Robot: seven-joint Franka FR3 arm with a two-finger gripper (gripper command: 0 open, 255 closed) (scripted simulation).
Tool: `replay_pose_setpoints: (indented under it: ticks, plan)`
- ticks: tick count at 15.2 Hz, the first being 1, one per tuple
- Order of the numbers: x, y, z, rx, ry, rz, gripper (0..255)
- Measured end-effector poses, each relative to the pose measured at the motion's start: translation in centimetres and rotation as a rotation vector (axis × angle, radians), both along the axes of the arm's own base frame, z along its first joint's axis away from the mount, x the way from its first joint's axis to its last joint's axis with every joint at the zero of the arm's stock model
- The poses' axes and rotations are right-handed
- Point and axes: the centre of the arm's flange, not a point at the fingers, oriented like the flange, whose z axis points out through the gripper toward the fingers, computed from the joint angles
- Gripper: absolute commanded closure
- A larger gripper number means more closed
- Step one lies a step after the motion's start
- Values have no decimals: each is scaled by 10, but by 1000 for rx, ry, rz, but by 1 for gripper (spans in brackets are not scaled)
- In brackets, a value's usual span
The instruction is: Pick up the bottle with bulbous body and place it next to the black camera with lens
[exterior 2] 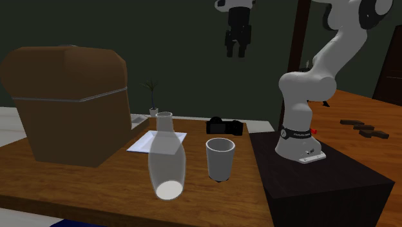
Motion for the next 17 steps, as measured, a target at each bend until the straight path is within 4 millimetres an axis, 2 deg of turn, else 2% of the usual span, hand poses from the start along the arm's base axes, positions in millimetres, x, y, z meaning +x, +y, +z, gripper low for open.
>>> replay_pose_setpoints:
  ticks: [3,17]
  plan:
    - [10,9,-6,3,-2,0,0]
    - [138,109,-77,36,-31,-7,0]
